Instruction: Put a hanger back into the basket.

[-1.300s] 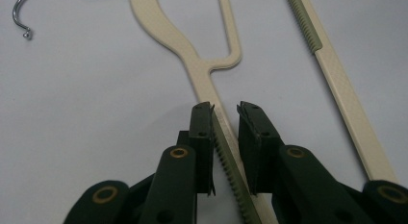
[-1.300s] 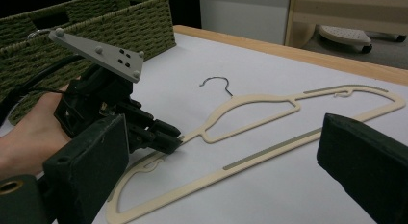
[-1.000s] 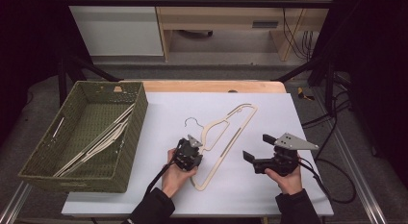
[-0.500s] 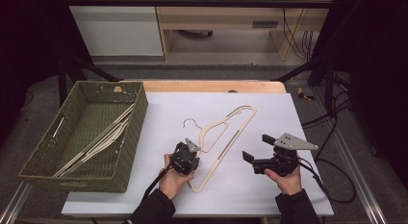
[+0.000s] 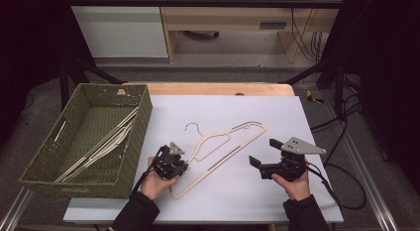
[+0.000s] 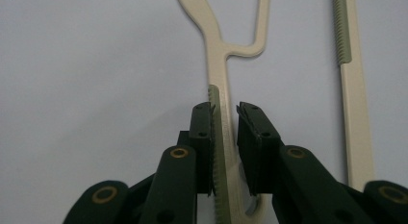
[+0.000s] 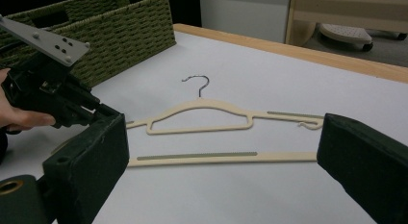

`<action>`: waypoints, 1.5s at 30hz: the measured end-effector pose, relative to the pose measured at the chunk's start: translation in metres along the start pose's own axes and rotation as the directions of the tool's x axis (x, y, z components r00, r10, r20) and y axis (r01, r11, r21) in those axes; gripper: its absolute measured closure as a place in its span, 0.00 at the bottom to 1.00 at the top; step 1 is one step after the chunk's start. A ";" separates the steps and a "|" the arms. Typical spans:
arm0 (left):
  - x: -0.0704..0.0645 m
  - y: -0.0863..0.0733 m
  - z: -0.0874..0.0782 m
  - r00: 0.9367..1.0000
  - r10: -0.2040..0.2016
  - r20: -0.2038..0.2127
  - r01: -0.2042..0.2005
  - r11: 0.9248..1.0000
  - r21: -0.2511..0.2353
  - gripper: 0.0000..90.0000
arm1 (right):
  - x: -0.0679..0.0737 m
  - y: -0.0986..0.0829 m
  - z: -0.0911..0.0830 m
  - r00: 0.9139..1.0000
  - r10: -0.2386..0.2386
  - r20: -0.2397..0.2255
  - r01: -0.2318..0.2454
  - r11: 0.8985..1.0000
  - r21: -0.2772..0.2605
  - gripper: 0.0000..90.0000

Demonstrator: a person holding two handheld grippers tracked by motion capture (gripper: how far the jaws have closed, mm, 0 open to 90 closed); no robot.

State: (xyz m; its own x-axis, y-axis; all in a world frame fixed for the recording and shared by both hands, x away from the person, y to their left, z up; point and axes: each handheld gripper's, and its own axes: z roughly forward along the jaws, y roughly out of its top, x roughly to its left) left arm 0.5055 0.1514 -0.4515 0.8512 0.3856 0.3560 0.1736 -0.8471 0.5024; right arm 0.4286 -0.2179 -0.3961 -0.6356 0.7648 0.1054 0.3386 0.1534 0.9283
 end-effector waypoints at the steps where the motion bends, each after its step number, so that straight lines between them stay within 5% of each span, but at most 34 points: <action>1: 0.000 0.002 0.000 1.000 0.020 -0.004 -0.020 1.000 0.013 0.84 | 0.000 0.000 0.000 1.000 0.000 -0.001 0.000 1.000 -0.001 0.05; 5: 0.006 0.002 0.001 0.996 0.084 -0.009 -0.084 0.996 0.011 0.84 | 0.000 0.001 -0.001 1.000 0.004 -0.005 -0.004 1.000 -0.005 0.05; 8: 0.005 -0.003 0.000 0.998 0.069 -0.012 -0.069 0.997 -0.017 0.86 | 0.001 0.002 -0.001 1.000 0.001 -0.011 -0.001 1.000 -0.008 0.05; 12: -0.007 0.001 -0.001 0.999 -0.005 -0.047 0.006 1.000 0.006 0.88 | 0.005 0.004 0.004 1.000 -0.008 -0.024 0.008 1.000 -0.004 0.06; 16: -0.003 0.004 -0.002 0.997 0.057 -0.051 -0.056 0.998 0.024 0.88 | 0.011 0.006 0.019 0.999 -0.007 -0.035 0.008 1.000 0.020 0.06; 23: -0.016 0.006 -0.018 0.991 0.048 -0.123 -0.048 0.999 0.005 0.88 | 0.019 0.009 0.059 0.997 -0.023 -0.076 0.030 0.995 0.092 0.07; 29: -0.030 0.012 -0.054 0.981 -0.026 -0.192 0.013 0.998 -0.065 0.89 | 0.031 0.023 0.113 0.995 -0.008 -0.101 0.020 0.993 0.112 0.13; 37: -0.032 0.015 -0.063 0.979 -0.034 -0.200 0.017 0.996 -0.085 0.89 | 0.037 0.036 0.161 0.997 0.014 -0.081 -0.002 0.989 0.151 0.25; 38: -0.033 0.015 -0.064 0.984 -0.037 -0.174 0.023 0.997 -0.080 0.89 | 0.037 0.038 0.173 0.998 0.021 -0.066 -0.010 0.986 0.168 0.27; 42: -0.034 0.016 -0.066 0.977 -0.055 -0.206 0.037 0.995 -0.093 0.89 | 0.037 0.040 0.189 0.998 0.017 -0.056 -0.006 0.981 0.192 0.31; 43: -0.034 0.016 -0.065 0.988 -0.047 -0.148 0.033 0.995 -0.092 0.89 | 0.037 0.041 0.195 0.999 0.006 -0.051 0.004 0.980 0.197 0.32; 45: -0.035 0.016 -0.067 0.981 -0.053 -0.188 0.036 0.995 -0.090 0.89 | 0.035 0.041 0.207 0.999 0.000 -0.042 0.010 0.972 0.233 0.40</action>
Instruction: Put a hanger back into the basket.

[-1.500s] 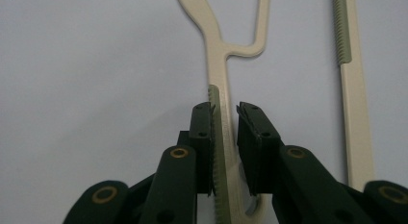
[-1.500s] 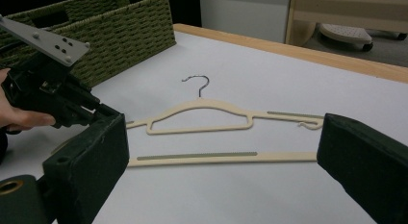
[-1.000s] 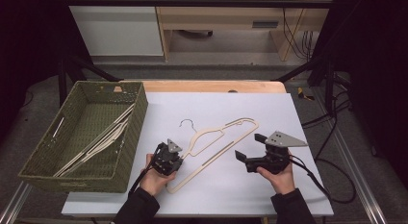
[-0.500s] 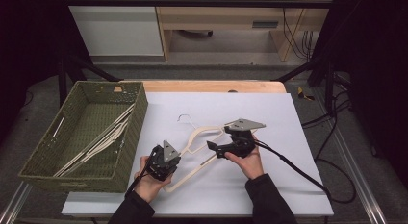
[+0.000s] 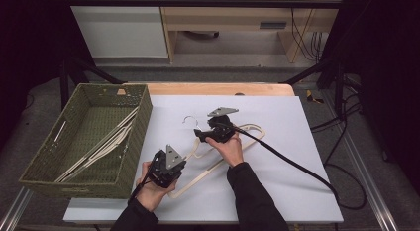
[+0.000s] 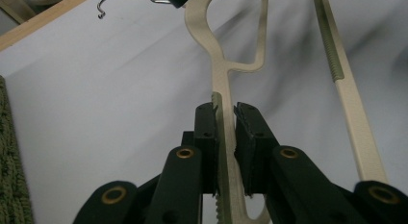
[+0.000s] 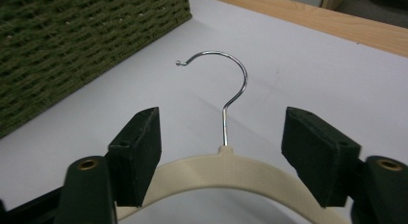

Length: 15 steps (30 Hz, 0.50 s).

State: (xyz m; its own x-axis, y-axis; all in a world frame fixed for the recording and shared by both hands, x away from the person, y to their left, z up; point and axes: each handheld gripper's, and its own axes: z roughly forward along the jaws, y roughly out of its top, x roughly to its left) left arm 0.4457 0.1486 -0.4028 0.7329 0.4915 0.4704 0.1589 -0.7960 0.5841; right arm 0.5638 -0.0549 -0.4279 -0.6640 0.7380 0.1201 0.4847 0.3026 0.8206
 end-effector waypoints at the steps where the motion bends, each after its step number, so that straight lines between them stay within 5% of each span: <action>1: -0.002 0.000 0.000 1.000 -0.029 -0.004 0.029 1.000 -0.002 0.89 | 0.000 0.000 0.000 1.000 0.000 0.000 0.000 1.000 0.000 0.40; 2: -0.002 0.000 -0.001 0.999 -0.019 -0.029 0.019 1.000 -0.006 0.89 | -0.002 0.001 0.004 1.000 0.003 -0.002 -0.003 1.000 0.006 0.42; 5: 0.000 0.001 -0.001 1.000 0.022 -0.021 -0.023 1.000 -0.007 0.89 | -0.005 0.002 0.016 1.000 0.022 0.001 -0.022 0.999 0.047 0.53; 8: -0.001 0.001 -0.001 1.000 0.014 -0.025 -0.015 1.000 -0.011 0.89 | -0.005 0.002 0.022 1.000 0.019 0.001 -0.019 0.998 0.061 0.56; 15: -0.005 0.003 -0.002 1.000 0.010 -0.024 -0.011 1.000 -0.021 0.88 | -0.009 0.001 0.028 0.998 0.053 -0.019 -0.051 0.993 0.109 0.83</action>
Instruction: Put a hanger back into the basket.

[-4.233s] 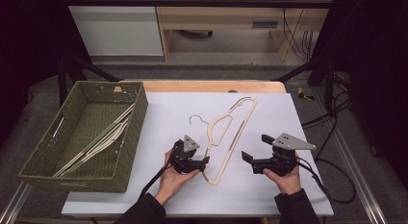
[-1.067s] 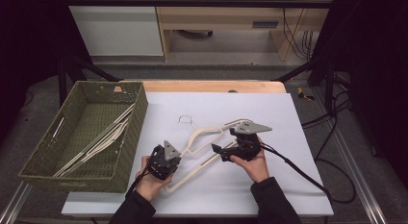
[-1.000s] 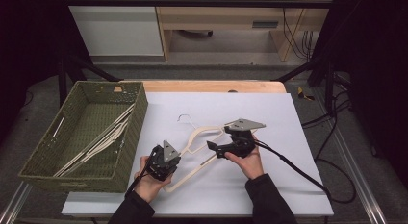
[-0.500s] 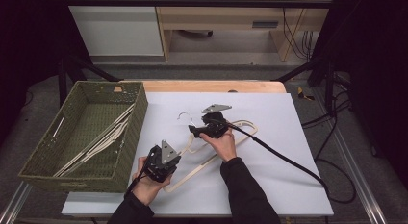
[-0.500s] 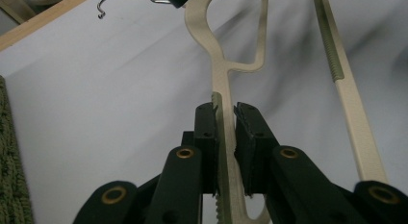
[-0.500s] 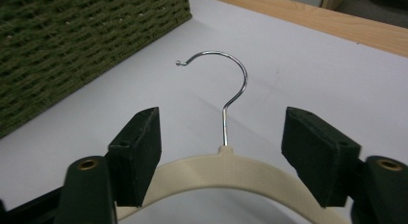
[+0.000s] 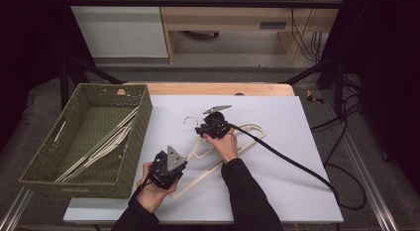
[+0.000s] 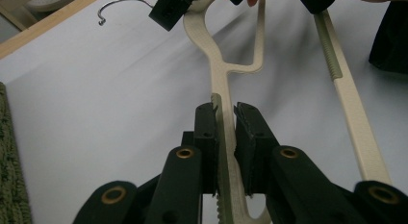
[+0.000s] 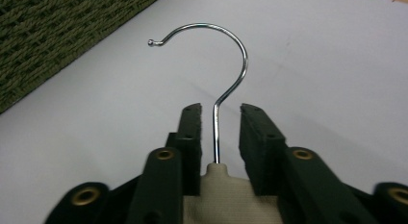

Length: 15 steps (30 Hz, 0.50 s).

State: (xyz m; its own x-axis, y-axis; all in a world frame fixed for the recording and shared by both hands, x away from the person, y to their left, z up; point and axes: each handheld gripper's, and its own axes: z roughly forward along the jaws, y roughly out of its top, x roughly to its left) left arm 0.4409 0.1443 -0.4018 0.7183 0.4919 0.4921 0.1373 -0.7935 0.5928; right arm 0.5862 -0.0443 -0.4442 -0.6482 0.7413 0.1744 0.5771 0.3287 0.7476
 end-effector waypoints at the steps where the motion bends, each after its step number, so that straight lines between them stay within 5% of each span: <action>1: 0.000 0.000 0.000 1.000 0.000 0.000 0.000 1.000 0.000 0.88 | 0.000 0.000 0.000 1.000 0.000 0.000 0.000 1.000 0.000 0.83; 3: -0.001 0.000 0.001 1.000 0.003 0.002 -0.003 1.000 0.001 0.88 | 0.000 0.000 -0.001 1.000 0.003 -0.009 -0.003 1.000 0.013 0.92; 12: -0.010 0.000 0.001 1.000 0.002 0.012 -0.002 1.000 0.019 0.88 | 0.006 0.002 -0.014 0.999 -0.014 0.033 0.014 1.000 0.006 0.94; 15: -0.014 -0.001 0.003 1.000 0.001 -0.017 -0.001 1.000 0.018 0.88 | 0.011 0.001 -0.022 0.998 -0.027 0.049 0.027 1.000 -0.013 0.99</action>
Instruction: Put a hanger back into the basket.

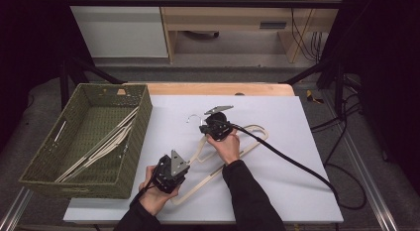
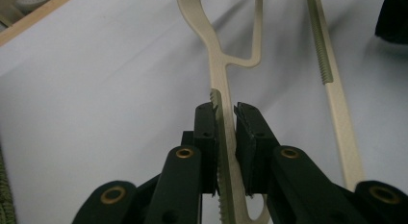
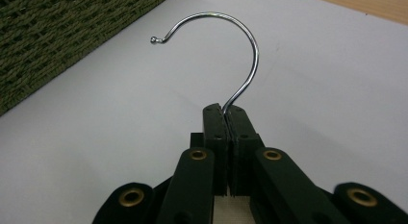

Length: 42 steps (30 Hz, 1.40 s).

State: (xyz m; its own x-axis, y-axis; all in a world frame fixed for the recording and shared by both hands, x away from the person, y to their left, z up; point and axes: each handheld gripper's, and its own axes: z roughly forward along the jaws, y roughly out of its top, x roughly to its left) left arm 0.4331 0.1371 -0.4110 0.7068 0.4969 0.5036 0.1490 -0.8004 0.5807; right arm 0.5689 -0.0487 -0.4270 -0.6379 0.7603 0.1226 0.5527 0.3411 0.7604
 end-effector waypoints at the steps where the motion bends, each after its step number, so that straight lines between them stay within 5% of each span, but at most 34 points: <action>1: 0.000 0.000 0.002 1.000 0.013 0.014 -0.013 1.000 0.002 0.88 | 0.000 0.000 0.000 1.000 0.000 0.000 0.000 1.000 0.000 0.99; 3: 0.003 -0.001 0.005 0.997 0.062 0.040 -0.063 0.998 0.003 0.88 | 0.003 -0.001 -0.004 1.000 -0.017 0.015 0.017 1.000 -0.011 0.99; 4: -0.025 -0.006 0.005 0.938 -0.331 0.104 0.327 0.944 0.048 0.88 | 0.004 -0.001 -0.006 0.999 -0.029 0.021 0.030 0.999 -0.014 0.99; 6: -0.025 -0.007 0.007 0.936 -0.334 0.113 0.330 0.942 0.060 0.88 | 0.005 -0.003 -0.011 0.999 -0.027 0.018 0.028 0.999 -0.030 0.99; 8: -0.022 -0.008 0.008 0.926 -0.349 0.142 0.342 0.937 0.070 0.88 | 0.004 -0.006 -0.017 0.999 -0.035 0.016 0.036 0.998 -0.055 1.00; 10: -0.017 -0.004 0.012 0.901 -0.395 0.180 0.394 0.918 0.044 0.82 | 0.005 -0.012 -0.026 0.999 -0.038 0.004 0.039 0.994 -0.097 1.00; 11: -0.014 -0.002 0.014 0.894 -0.406 0.191 0.407 0.913 0.034 0.78 | 0.005 -0.014 -0.029 0.999 -0.045 -0.003 0.044 0.993 -0.111 1.00; 13: -0.010 0.000 0.016 0.892 -0.412 0.188 0.418 0.908 0.008 0.73 | 0.005 -0.015 -0.031 0.999 -0.043 -0.009 0.041 0.991 -0.126 1.00; 14: -0.005 0.004 0.020 0.871 -0.439 0.221 0.451 0.892 -0.006 0.65 | 0.007 -0.017 -0.037 0.998 -0.056 -0.014 0.053 0.988 -0.148 0.99; 15: -0.005 0.004 0.020 0.871 -0.439 0.221 0.451 0.892 -0.006 0.60 | 0.007 -0.017 -0.037 0.998 -0.056 -0.014 0.053 0.988 -0.148 0.99; 16: 0.002 0.007 0.025 0.862 -0.453 0.227 0.473 0.880 -0.042 0.56 | 0.008 -0.018 -0.042 0.996 -0.081 -0.021 0.077 0.983 -0.164 0.99; 17: 0.002 0.007 0.025 0.862 -0.453 0.227 0.473 0.880 -0.042 0.54 | 0.008 -0.018 -0.042 0.996 -0.081 -0.021 0.077 0.983 -0.164 0.99; 19: 0.011 0.012 0.032 0.828 -0.482 0.287 0.517 0.854 -0.058 0.52 | 0.010 -0.020 -0.050 0.995 -0.100 -0.028 0.092 0.977 -0.191 0.99; 21: 0.012 0.013 0.033 0.824 -0.483 0.297 0.522 0.850 -0.066 0.51 | 0.012 -0.021 -0.053 0.995 -0.097 -0.032 0.089 0.977 -0.193 0.99; 22: 0.013 0.018 0.037 0.811 -0.487 0.324 0.532 0.844 -0.064 0.51 | 0.012 -0.023 -0.058 0.993 -0.111 -0.038 0.101 0.973 -0.207 0.99; 24: 0.012 0.023 0.041 0.798 -0.491 0.349 0.540 0.840 -0.055 0.55 | 0.013 -0.024 -0.063 0.992 -0.115 -0.049 0.102 0.971 -0.215 0.99; 27: 0.011 0.027 0.045 0.790 -0.488 0.371 0.541 0.840 -0.049 0.65 | 0.014 -0.025 -0.067 0.991 -0.122 -0.052 0.108 0.968 -0.225 0.99; 28: 0.010 0.029 0.046 0.786 -0.482 0.387 0.538 0.842 -0.043 0.78 | 0.016 -0.026 -0.070 0.990 -0.128 -0.054 0.112 0.966 -0.235 0.99; 29: 0.009 0.030 0.047 0.784 -0.476 0.399 0.535 0.844 -0.043 0.80 | 0.016 -0.027 -0.072 0.989 -0.134 -0.055 0.118 0.964 -0.238 0.99; 31: 0.007 0.032 0.047 0.784 -0.470 0.406 0.533 0.845 -0.051 0.86 | 0.016 -0.027 -0.074 0.989 -0.137 -0.053 0.121 0.962 -0.243 0.99; 32: 0.006 0.031 0.045 0.775 -0.475 0.416 0.543 0.838 -0.057 0.89 | 0.016 -0.028 -0.079 0.988 -0.142 -0.057 0.123 0.961 -0.249 0.99; 33: 0.006 0.031 0.045 0.775 -0.475 0.416 0.543 0.838 -0.057 0.90 | 0.016 -0.028 -0.079 0.988 -0.142 -0.057 0.123 0.961 -0.249 0.99; 34: 0.005 0.032 0.043 0.766 -0.484 0.423 0.557 0.828 -0.060 0.91 | 0.016 -0.030 -0.083 0.987 -0.143 -0.067 0.121 0.958 -0.259 0.98; 38: 0.005 0.032 0.039 0.756 -0.478 0.446 0.565 0.822 -0.075 0.95 | 0.016 -0.032 -0.092 0.988 -0.131 -0.085 0.102 0.954 -0.281 0.93; 39: 0.004 0.033 0.037 0.766 -0.471 0.438 0.557 0.827 -0.084 0.95 | 0.016 -0.034 -0.100 0.987 -0.119 -0.110 0.083 0.954 -0.288 0.84; 40: 0.001 0.034 0.032 0.788 -0.458 0.410 0.540 0.835 -0.106 0.95 | 0.016 -0.035 -0.103 0.985 -0.124 -0.116 0.087 0.955 -0.284 0.81; 41: 0.001 0.034 0.032 0.788 -0.458 0.410 0.540 0.835 -0.106 0.95 | 0.016 -0.035 -0.103 0.985 -0.124 -0.116 0.087 0.955 -0.284 0.81; 42: 0.000 0.034 0.030 0.799 -0.451 0.397 0.530 0.840 -0.113 0.95 | 0.017 -0.038 -0.112 0.984 -0.134 -0.114 0.094 0.949 -0.300 0.76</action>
State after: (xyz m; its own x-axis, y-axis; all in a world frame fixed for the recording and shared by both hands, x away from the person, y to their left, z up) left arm 0.4587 0.0992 -0.4105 0.7725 0.6248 -0.1134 0.4219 -0.3715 0.8271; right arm 0.4765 -0.1106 -0.3825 -0.7630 0.6399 0.0917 0.3035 0.2294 0.9248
